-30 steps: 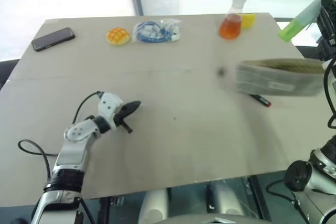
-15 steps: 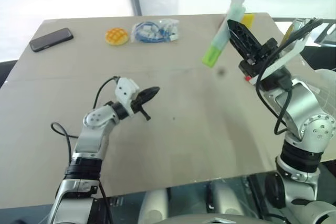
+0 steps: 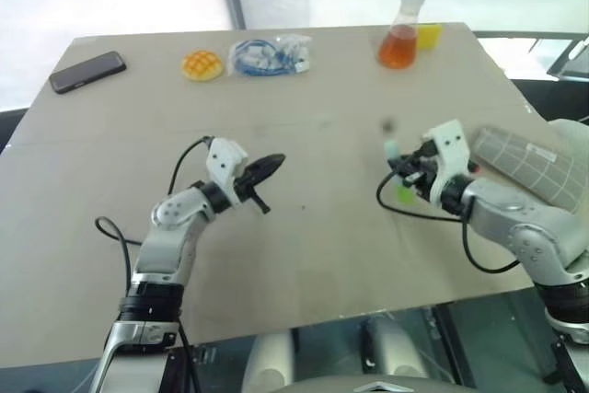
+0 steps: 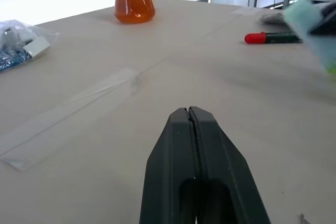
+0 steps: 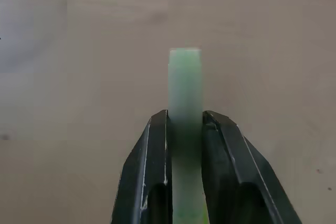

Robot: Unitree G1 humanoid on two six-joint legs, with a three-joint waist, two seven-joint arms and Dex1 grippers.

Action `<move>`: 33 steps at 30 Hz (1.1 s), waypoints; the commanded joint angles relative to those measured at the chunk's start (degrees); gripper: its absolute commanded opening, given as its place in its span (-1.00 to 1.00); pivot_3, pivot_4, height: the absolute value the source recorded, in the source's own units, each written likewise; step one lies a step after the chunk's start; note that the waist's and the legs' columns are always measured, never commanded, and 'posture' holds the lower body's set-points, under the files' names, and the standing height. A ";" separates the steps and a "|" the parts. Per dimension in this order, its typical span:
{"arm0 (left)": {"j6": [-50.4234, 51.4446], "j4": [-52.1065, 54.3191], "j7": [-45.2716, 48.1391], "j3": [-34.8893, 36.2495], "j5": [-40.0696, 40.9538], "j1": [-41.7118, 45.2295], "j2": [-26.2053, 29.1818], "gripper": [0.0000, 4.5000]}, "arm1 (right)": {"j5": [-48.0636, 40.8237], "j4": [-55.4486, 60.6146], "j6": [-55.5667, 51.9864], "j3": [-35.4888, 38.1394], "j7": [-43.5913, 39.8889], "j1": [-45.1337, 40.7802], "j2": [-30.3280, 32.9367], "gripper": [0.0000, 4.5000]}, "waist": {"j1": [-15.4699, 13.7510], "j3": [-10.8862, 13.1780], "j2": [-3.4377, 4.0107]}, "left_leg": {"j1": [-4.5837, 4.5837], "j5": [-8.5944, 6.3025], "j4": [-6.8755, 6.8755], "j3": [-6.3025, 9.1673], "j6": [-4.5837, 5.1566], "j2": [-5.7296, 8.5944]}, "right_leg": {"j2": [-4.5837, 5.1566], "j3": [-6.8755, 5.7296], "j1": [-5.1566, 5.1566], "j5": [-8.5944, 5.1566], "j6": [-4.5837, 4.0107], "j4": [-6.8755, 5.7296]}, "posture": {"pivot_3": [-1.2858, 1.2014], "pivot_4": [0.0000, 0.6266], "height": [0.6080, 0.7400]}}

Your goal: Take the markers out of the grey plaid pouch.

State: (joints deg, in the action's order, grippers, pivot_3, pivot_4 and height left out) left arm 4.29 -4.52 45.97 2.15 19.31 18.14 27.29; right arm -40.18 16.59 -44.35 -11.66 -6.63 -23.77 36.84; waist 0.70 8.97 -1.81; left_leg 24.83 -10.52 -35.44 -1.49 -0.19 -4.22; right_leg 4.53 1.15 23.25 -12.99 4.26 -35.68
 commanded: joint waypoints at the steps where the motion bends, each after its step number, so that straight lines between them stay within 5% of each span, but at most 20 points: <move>1: 0.94 3.65 -0.69 0.93 0.59 0.34 0.16 -1.00 | 8.04 1.10 3.28 -0.11 -3.66 -1.44 1.69 0.11 | -0.33 0.00 -0.01 | 0.02 0.00 0.00 0.00 0.00 0.00 | 0.00 0.00 0.00 0.00 0.00 0.02 | 0.03 -0.52 1.00; 7: 2.40 6.39 -1.79 1.28 0.62 -1.24 0.25 -1.00 | 14.98 8.00 6.37 8.56 -9.02 3.93 10.74 0.11 | -1.14 0.02 -0.01 | 0.18 -0.01 0.01 0.00 -0.01 0.03 | 0.02 -0.04 0.10 0.11 0.22 0.10 | 0.03 -0.52 1.00; 12: 3.17 7.75 -2.33 1.29 0.56 -1.94 0.16 -1.00 | 32.77 1.47 13.45 10.48 -10.51 13.44 25.71 0.11 | -1.84 0.00 -0.03 | 0.18 -0.01 -0.05 -0.06 -0.02 0.06 | 0.09 -0.04 0.10 -0.01 0.02 0.14 | 0.03 -0.52 1.00; 15: 3.03 7.69 -2.20 1.04 0.27 -1.80 0.19 -1.00 | 37.86 -3.81 16.25 10.78 -11.64 17.63 28.56 0.11 | -1.52 -0.01 -0.05 | 0.07 0.00 -0.09 -0.09 -0.02 0.05 | 0.09 -0.02 0.02 -0.01 0.02 0.14 | 0.03 -0.52 1.00; 33: 3.22 7.68 -1.76 0.95 0.08 -2.16 0.44 -1.00 | 54.99 -31.99 29.17 3.14 -11.00 2.63 14.16 0.11 | -0.18 -0.01 -0.03 | -0.06 0.00 -0.23 -0.22 -0.02 0.05 | 0.04 0.17 -0.07 0.03 0.10 0.03 | 0.03 -0.52 1.00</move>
State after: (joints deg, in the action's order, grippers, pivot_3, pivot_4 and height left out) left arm 8.11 0.97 44.03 2.71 19.30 15.67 27.48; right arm 12.33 -12.91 -16.79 -8.30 -18.92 -19.92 51.16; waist 0.52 8.96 -1.84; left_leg 24.77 -10.52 -35.68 -1.70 -0.21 -4.17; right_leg 4.57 1.32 23.16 -12.96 4.36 -35.65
